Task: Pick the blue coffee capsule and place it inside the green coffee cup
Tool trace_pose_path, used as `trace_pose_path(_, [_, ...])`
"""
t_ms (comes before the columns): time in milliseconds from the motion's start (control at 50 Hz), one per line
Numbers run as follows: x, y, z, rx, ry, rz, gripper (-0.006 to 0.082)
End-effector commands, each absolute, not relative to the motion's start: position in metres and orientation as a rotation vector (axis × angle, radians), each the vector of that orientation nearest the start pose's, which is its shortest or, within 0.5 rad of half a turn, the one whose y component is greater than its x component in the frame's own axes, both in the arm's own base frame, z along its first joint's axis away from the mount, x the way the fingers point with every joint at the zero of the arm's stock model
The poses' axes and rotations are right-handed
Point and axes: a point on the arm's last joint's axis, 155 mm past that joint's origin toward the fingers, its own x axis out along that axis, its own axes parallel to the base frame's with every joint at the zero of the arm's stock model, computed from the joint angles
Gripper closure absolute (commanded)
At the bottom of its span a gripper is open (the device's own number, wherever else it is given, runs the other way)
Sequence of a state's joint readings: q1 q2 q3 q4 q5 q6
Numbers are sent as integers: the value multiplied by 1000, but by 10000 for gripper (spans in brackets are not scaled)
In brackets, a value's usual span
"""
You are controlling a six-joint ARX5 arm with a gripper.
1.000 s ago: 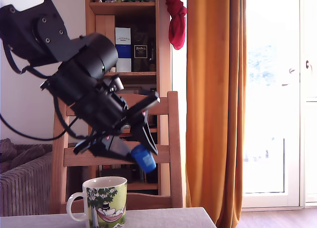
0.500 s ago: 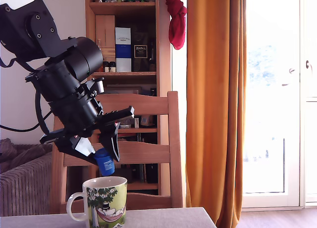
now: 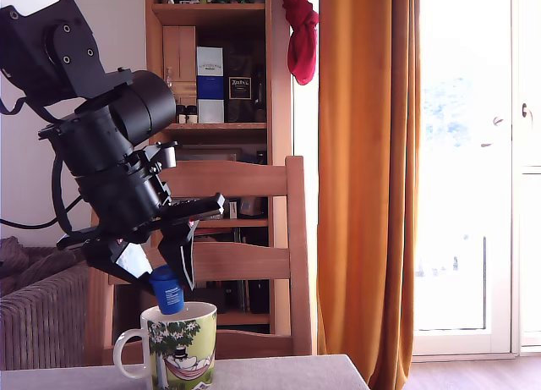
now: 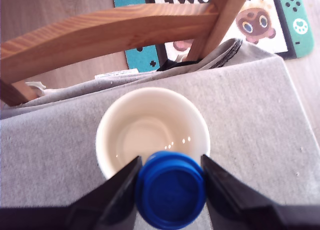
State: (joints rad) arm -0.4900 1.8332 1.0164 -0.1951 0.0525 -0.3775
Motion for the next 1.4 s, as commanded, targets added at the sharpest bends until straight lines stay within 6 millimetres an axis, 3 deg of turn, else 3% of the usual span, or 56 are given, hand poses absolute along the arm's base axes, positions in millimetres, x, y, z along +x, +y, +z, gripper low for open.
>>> trace_pose_path(0, [375,-212,8,-101,1074,-305,376])
trace_pose_path(80, [375,-212,8,-91,1073,-310,265])
trace_pose_path(260, [376,-212,9,-86,1067,-316,276])
trace_pose_path(340, [376,-213,10,-75,1060,-324,406])
trace_pose_path(440, [378,-213,16,-52,1042,-342,678])
trace_pose_path(500, [380,-211,22,-24,1017,-346,796])
trace_pose_path(860, [379,-175,81,103,912,-268,785])
trace_pose_path(1380, [377,-113,131,76,828,-229,785])
